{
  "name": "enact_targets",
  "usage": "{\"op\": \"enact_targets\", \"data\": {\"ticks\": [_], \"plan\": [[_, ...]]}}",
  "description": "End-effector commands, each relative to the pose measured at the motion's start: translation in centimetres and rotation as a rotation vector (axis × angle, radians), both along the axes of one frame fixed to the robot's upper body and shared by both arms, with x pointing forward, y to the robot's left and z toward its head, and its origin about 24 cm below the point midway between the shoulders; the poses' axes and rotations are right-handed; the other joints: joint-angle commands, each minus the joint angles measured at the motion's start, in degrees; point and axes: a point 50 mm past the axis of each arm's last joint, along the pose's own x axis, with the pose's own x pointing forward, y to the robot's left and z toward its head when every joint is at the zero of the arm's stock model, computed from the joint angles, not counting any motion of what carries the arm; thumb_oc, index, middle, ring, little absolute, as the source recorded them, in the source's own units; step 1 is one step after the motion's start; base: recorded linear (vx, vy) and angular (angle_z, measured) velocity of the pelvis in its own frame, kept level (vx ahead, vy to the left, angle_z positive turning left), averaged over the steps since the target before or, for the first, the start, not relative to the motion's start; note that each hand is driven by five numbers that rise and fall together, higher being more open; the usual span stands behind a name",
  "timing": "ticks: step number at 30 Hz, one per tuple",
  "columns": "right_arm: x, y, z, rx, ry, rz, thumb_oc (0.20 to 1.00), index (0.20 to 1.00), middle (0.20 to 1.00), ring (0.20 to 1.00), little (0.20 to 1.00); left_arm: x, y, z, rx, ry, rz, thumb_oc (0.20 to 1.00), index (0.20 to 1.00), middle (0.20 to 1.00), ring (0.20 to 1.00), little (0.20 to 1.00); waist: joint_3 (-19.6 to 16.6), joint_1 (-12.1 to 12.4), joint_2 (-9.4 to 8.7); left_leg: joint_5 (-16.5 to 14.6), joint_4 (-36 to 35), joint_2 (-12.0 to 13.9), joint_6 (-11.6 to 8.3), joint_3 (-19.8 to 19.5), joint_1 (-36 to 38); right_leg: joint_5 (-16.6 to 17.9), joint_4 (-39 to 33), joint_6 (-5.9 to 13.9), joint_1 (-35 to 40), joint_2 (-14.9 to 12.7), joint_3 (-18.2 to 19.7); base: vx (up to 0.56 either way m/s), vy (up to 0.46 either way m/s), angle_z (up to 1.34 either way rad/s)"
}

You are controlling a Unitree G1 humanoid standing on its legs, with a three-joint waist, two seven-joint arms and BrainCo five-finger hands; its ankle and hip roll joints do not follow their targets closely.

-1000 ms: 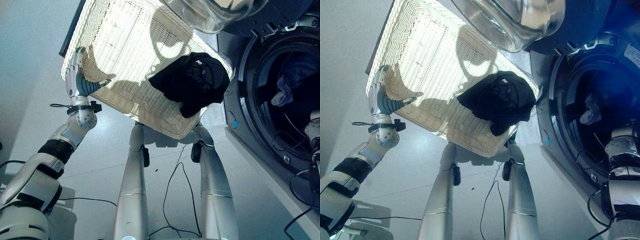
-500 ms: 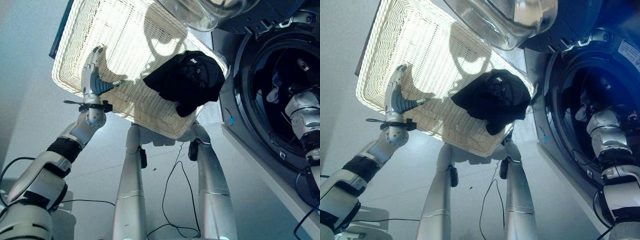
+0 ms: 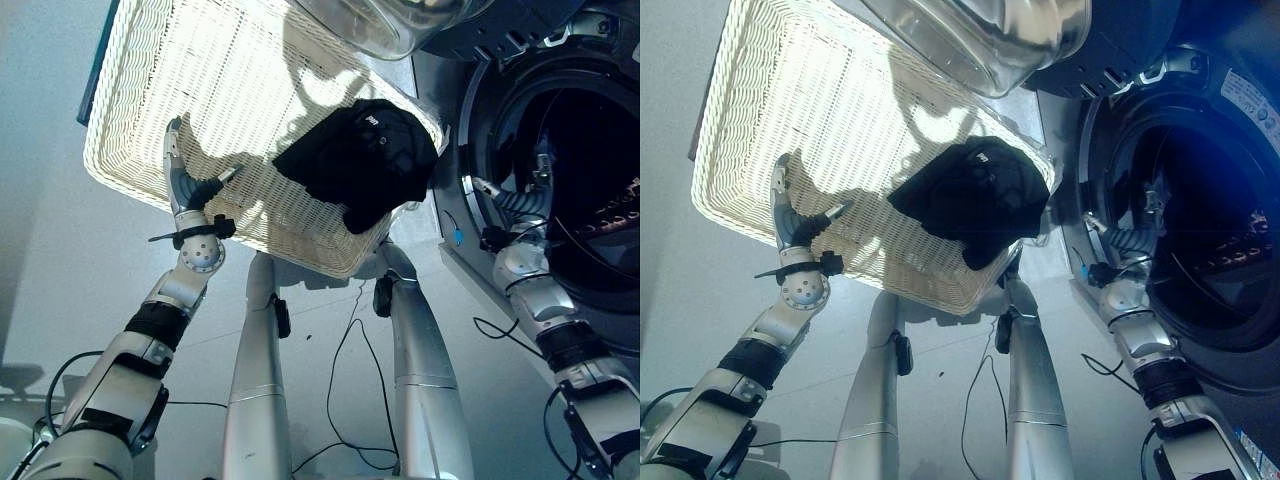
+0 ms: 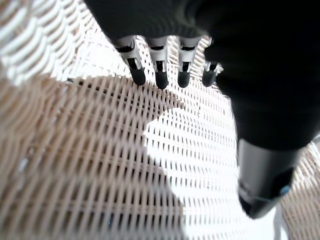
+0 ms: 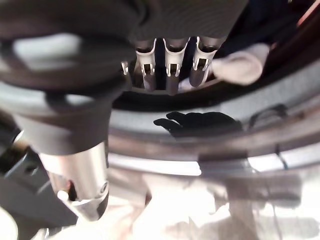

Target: Put the clothes into the washing machine.

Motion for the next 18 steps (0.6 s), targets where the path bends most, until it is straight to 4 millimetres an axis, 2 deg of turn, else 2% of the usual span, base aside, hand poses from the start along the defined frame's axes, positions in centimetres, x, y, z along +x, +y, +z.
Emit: {"op": "enact_targets", "data": {"ticks": [1,4,5,6,8,10,12,18], "plan": [[-1.8,1.7,0.8,-0.143,-0.108,0.068,1.0,1.0,1.0,1.0,1.0,-0.8,-0.1,-0.7,-0.162,-0.058,-0.025,1.0,1.0,1.0,1.0,1.0,-1.3,0.1,-0.29,-5.7,8.0,-0.3,-1.5,3.4,-1.2,11.4,-13.3,6.04,4.7,3.0,0.5,0.0,0.046,-0.04],[-2.6,3.7,1.5,-0.23,-0.187,0.133,1.0,1.0,1.0,1.0,1.0,-1.2,-0.3,-1.3,-0.209,-0.064,-0.016,1.0,1.0,1.0,1.0,1.0,-1.3,-0.2,-0.24,-5.5,7.8,-0.1,-1.47,3.8,-1.0,11.3,-13.3,6.04,4.9,3.1,0.8,-0.01,0.046,-0.02],[-3.1,4.8,2.7,-0.307,-0.264,0.162,1.0,1.0,1.0,1.0,1.0,-1.2,-0.3,-1.3,-0.229,-0.069,-0.009,1.0,1.0,1.0,1.0,1.0,-1.3,-0.2,-0.13,-5.4,7.8,0.0,-1.47,3.9,-1.1,11.2,-13.2,6.07,4.8,3.1,0.9,-0.01,0.034,-0.01],[-3.3,5.2,3.1,-0.333,-0.292,0.171,1.0,1.0,1.0,1.0,1.0,-1.2,-0.4,-1.3,-0.234,-0.067,-0.006,1.0,1.0,1.0,1.0,1.0,-1.3,-0.2,-0.08,-5.4,7.8,0.0,-1.5,3.9,-1.0,11.1,-13.2,6.09,5.0,3.1,1.0,0.0,0.0,0.0],[-3.7,5.8,4.2,-0.38,-0.354,0.184,1.0,1.0,1.0,1.0,1.0,-1.2,-0.4,-1.3,-0.241,-0.065,0.003,1.0,1.0,1.0,1.0,1.0,-1.3,-0.1,-0.03,-5.3,7.8,0.0,-1.53,4.0,-0.8,11.0,-13.2,6.15,5.2,3.0,0.9,-0.01,0.006,-0.02],[-3.8,6.0,4.5,-0.395,-0.368,0.185,1.0,1.0,1.0,1.0,1.0,-1.2,-0.4,-1.3,-0.243,-0.064,0.006,1.0,1.0,1.0,1.0,1.0,-1.3,-0.1,-0.01,-5.4,7.9,0.1,-1.55,4.0,-0.8,10.9,-13.2,6.17,5.3,3.0,0.9,0.0,0.0,0.0],[-4.3,6.9,6.2,-0.497,-0.472,0.199,1.0,1.0,1.0,1.0,1.0,-1.1,-0.2,-1.4,-0.252,-0.061,0.019,1.0,1.0,1.0,1.0,1.0,-1.3,0.1,0.05,-5.4,8.3,0.1,-1.62,3.9,-0.9,10.8,-13.1,6.25,5.4,3.0,1.0,0.0,0.0,0.0],[-5.0,8.4,8.4,-0.628,-0.595,0.223,1.0,1.0,1.0,1.0,1.0,-0.9,-0.2,-1.1,-0.258,-0.061,0.019,1.0,1.0,1.0,1.0,1.0,-1.3,0.7,0.19,-5.4,8.8,0.1,-1.58,3.5,-0.6,10.5,-12.7,6.28,5.9,2.7,0.6,0.0,-0.001,-0.01]]}}
